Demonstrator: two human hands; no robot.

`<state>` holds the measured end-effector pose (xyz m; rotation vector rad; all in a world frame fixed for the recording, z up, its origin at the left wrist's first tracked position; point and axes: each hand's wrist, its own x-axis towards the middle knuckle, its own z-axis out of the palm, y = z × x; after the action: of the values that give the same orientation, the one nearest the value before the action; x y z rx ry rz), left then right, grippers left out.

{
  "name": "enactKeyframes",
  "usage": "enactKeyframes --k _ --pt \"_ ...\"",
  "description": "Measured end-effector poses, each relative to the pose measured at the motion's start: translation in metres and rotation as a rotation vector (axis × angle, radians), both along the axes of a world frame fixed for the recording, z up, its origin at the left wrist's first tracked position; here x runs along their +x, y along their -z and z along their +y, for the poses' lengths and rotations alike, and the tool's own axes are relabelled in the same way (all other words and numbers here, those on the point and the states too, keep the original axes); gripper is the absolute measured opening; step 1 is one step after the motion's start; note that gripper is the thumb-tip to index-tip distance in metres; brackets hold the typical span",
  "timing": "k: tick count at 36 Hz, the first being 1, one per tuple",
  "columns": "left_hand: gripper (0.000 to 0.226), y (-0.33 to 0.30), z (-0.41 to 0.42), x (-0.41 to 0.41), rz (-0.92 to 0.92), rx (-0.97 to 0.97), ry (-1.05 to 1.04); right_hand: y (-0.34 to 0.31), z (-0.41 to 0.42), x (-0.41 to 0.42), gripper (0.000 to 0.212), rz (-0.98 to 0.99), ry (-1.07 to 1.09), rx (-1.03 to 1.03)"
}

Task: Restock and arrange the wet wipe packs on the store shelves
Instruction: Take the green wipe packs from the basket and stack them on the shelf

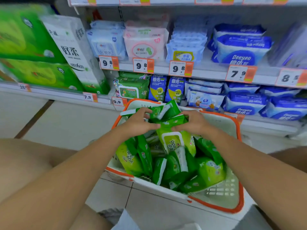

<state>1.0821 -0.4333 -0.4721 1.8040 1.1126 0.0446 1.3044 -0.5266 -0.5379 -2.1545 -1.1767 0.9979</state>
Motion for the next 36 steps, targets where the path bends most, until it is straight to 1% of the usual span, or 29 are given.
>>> enactKeyframes --k 3,4,5,6,8,10,13,14,15,16,17,19,20,22,24,26,29,31,32,34,36 --pt "0.087 -0.004 0.002 0.012 -0.05 -0.169 -0.06 -0.042 -0.009 0.007 0.088 0.263 0.226 0.11" --pt "0.092 -0.003 0.002 0.015 -0.07 -0.218 -0.051 -0.055 -0.011 0.007 0.078 0.357 0.262 0.158" --pt "0.098 -0.002 0.002 0.017 -0.092 -0.264 -0.035 -0.065 -0.012 0.008 0.06 0.472 0.306 0.203" --pt "0.104 -0.002 0.002 0.02 -0.117 -0.309 -0.021 -0.077 -0.013 0.008 0.047 0.581 0.332 0.251" --pt "0.112 -0.001 0.003 0.025 -0.184 -0.364 -0.024 -0.093 -0.012 0.007 0.039 0.726 0.366 0.348" --pt "0.118 -0.006 0.004 0.03 -0.274 -0.366 -0.069 -0.103 -0.009 0.016 0.035 0.775 0.409 0.425" --pt "0.111 -0.026 0.008 0.035 -0.431 -0.42 -0.256 -0.126 -0.004 0.025 0.032 0.943 0.516 0.518" --pt "0.105 -0.036 0.01 0.037 -0.476 -0.443 -0.292 -0.136 -0.003 0.026 0.031 0.959 0.523 0.542" --pt "0.093 -0.048 0.01 0.04 -0.508 -0.451 -0.29 -0.146 -0.002 0.028 0.03 0.955 0.517 0.573" --pt "0.08 -0.062 0.009 0.044 -0.537 -0.448 -0.259 -0.157 0.0 0.03 0.033 0.938 0.504 0.602" --pt "0.071 -0.074 0.007 0.049 -0.57 -0.441 -0.232 -0.169 0.0 0.03 0.041 0.926 0.47 0.621" --pt "0.07 -0.098 -0.001 0.061 -0.674 -0.438 -0.226 -0.193 0.001 0.027 0.062 0.912 0.362 0.635" --pt "0.07 -0.108 -0.006 0.068 -0.727 -0.453 -0.248 -0.203 0.001 0.022 0.069 0.878 0.297 0.64" --pt "0.065 -0.123 -0.015 0.08 -0.818 -0.502 -0.303 -0.218 -0.001 0.011 0.073 0.74 0.236 0.676" --pt "0.068 -0.137 -0.022 0.091 -0.86 -0.515 -0.332 -0.231 -0.004 0.006 0.065 0.704 0.255 0.714" --pt "0.072 -0.15 -0.024 0.097 -0.831 -0.463 -0.276 -0.243 -0.008 0.012 0.057 0.726 0.279 0.729" --pt "0.065 -0.169 -0.019 0.106 -0.72 -0.318 -0.12 -0.266 -0.013 0.03 0.046 0.744 0.276 0.722" --pt "0.065 -0.19 -0.01 0.115 -0.681 -0.196 -0.04 -0.285 -0.013 0.044 0.044 0.729 0.252 0.698" --pt "0.066 -0.204 -0.003 0.122 -0.652 -0.085 0.006 -0.297 -0.01 0.053 0.046 0.707 0.238 0.686" --pt "0.065 -0.231 0.019 0.14 -0.628 0.202 0.048 -0.325 -0.004 0.074 0.049 0.644 0.218 0.668" --pt "0.051 -0.256 0.052 0.16 -0.595 0.569 0.026 -0.357 0.005 0.095 0.044 0.546 0.212 0.644"
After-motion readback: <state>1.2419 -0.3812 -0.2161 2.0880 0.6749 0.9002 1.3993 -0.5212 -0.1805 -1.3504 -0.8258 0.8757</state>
